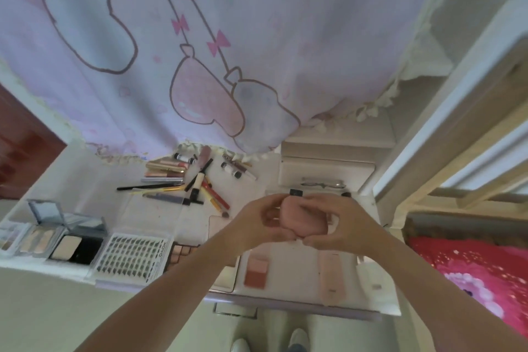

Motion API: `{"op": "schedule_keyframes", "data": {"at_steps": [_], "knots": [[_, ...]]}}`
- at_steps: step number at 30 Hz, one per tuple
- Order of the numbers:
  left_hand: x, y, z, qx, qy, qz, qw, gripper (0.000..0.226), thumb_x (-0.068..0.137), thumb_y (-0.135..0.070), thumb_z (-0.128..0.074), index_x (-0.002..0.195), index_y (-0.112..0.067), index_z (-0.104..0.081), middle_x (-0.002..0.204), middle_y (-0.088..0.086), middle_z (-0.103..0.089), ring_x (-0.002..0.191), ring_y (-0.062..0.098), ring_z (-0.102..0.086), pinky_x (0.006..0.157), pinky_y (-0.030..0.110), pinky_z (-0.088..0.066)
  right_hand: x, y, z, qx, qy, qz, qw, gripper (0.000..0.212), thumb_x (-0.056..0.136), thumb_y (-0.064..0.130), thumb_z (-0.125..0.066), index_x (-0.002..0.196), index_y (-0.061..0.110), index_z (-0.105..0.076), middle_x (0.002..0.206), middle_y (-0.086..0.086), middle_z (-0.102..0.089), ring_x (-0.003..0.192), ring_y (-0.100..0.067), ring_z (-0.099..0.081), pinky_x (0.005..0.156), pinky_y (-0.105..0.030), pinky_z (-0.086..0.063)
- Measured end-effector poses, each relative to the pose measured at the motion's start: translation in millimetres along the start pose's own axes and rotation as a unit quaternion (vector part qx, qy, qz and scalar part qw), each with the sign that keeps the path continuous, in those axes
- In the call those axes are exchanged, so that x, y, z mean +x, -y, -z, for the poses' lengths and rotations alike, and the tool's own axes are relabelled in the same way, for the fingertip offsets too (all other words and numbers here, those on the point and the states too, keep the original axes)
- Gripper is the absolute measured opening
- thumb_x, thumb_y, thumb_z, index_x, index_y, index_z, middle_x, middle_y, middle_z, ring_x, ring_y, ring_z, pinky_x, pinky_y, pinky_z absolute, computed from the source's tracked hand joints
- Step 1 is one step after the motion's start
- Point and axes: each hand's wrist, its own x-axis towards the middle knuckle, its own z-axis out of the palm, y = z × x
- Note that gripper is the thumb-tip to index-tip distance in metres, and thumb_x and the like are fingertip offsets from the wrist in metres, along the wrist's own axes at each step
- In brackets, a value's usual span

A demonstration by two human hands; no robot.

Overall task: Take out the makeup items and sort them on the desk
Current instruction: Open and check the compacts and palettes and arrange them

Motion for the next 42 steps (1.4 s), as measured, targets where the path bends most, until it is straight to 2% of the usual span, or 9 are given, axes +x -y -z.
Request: {"op": "schedule_keyframes", "data": {"at_steps": [10,16,20,23,27,31,33,36,42], "knots": [[7.1,0.7,-4.6,0.015,0.040,-0.024,0.999,0.077,0.034,-0.029,-0.082,0.106,-0.024,-0.055,0.104,-0.009,-0.063,0.090,-0.004,-0.065,0.078,0.015,-0.052,-14.4,4.5,7.4,0.079,-0.017,-0.059,0.995,0.063,0.063,0.008,-0.081,0.120,0.022,-0.057,0.099,0.033,-0.046,0.094,0.016,-0.047,0.078,0.004,-0.040],[2.2,4.2,-10.2,0.012,0.067,-0.005,0.998,0.068,0.045,-0.020,-0.076,0.109,-0.027,-0.054,0.107,-0.008,-0.065,0.097,0.000,-0.064,0.083,0.016,-0.051,-18.5,-8.2,8.9,0.155,-0.019,-0.069,0.985,0.053,0.070,0.000,-0.073,0.091,0.046,-0.058,0.096,0.028,-0.060,0.087,0.020,-0.057,0.082,-0.005,-0.047],[1.7,11.3,-10.2,0.039,0.091,0.012,0.995,0.068,0.054,-0.005,-0.078,0.113,-0.028,-0.053,0.105,-0.013,-0.066,0.098,-0.003,-0.062,0.083,0.015,-0.050,-15.7,-14.5,17.9,0.152,0.025,-0.080,0.985,0.038,0.080,0.014,-0.066,0.105,0.042,-0.059,0.104,0.021,-0.064,0.088,0.021,-0.056,0.081,-0.001,-0.044],[-3.1,30.0,-11.1,0.073,0.049,0.048,0.995,0.062,0.069,0.016,-0.067,0.118,-0.020,-0.053,0.099,-0.009,-0.063,0.085,-0.010,-0.062,0.082,0.014,-0.051,-11.3,-26.0,13.2,0.234,0.052,-0.106,0.965,0.022,0.086,0.023,-0.055,0.104,0.031,-0.065,0.108,0.009,-0.068,0.098,0.002,-0.063,0.085,-0.008,-0.048],[-15.3,62.7,-16.5,0.166,-0.006,0.120,0.979,0.052,0.072,0.013,-0.066,0.120,-0.003,-0.054,0.079,-0.006,-0.062,0.062,-0.011,-0.060,0.070,0.011,-0.049,-4.3,-48.2,-14.5,0.268,0.051,-0.199,0.941,0.020,0.093,0.019,-0.047,0.083,0.022,-0.064,0.086,-0.001,-0.065,0.079,-0.010,-0.063,0.085,-0.023,-0.053],[-24.0,90.4,-31.9,0.275,-0.047,0.177,0.944,0.042,0.075,-0.004,-0.067,0.116,-0.006,-0.058,0.095,0.008,-0.069,0.079,0.007,-0.058,0.076,0.016,-0.045,1.2,-66.7,-48.6,0.310,0.060,-0.262,0.912,0.019,0.094,0.021,-0.044,0.081,0.019,-0.059,0.079,-0.001,-0.059,0.074,-0.013,-0.058,0.091,-0.036,-0.049],[-24.5,100.2,-39.9,0.303,-0.062,0.195,0.931,0.037,0.079,-0.008,-0.062,0.115,-0.006,-0.058,0.104,0.011,-0.069,0.084,0.011,-0.056,0.062,0.012,-0.039,4.6,-74.7,-62.3,0.308,0.061,-0.283,0.906,0.018,0.095,0.023,-0.043,0.083,0.020,-0.056,0.085,-0.001,-0.056,0.080,-0.016,-0.057,0.094,-0.040,-0.047],[-22.0,113.4,-50.2,0.333,-0.075,0.224,0.913,0.032,0.083,-0.013,-0.058,0.114,-0.004,-0.057,0.107,0.012,-0.068,0.098,0.022,-0.061,0.060,0.014,-0.032,9.2,-83.8,-76.6,0.272,0.054,-0.299,0.913,0.018,0.095,0.028,-0.042,0.080,0.025,-0.052,0.085,0.004,-0.052,0.092,-0.019,-0.053,0.098,-0.039,-0.043],[-16.5,130.3,-60.6,0.348,-0.134,0.255,0.892,0.020,0.085,-0.007,-0.051,0.102,-0.002,-0.061,0.104,0.014,-0.067,0.098,0.026,-0.061,0.066,0.019,-0.033,14.3,-90.3,-89.2,0.263,0.025,-0.306,0.915,0.024,0.096,0.026,-0.040,0.074,0.025,-0.048,0.078,0.008,-0.046,0.071,-0.005,-0.043,0.066,-0.021,-0.036]]}}
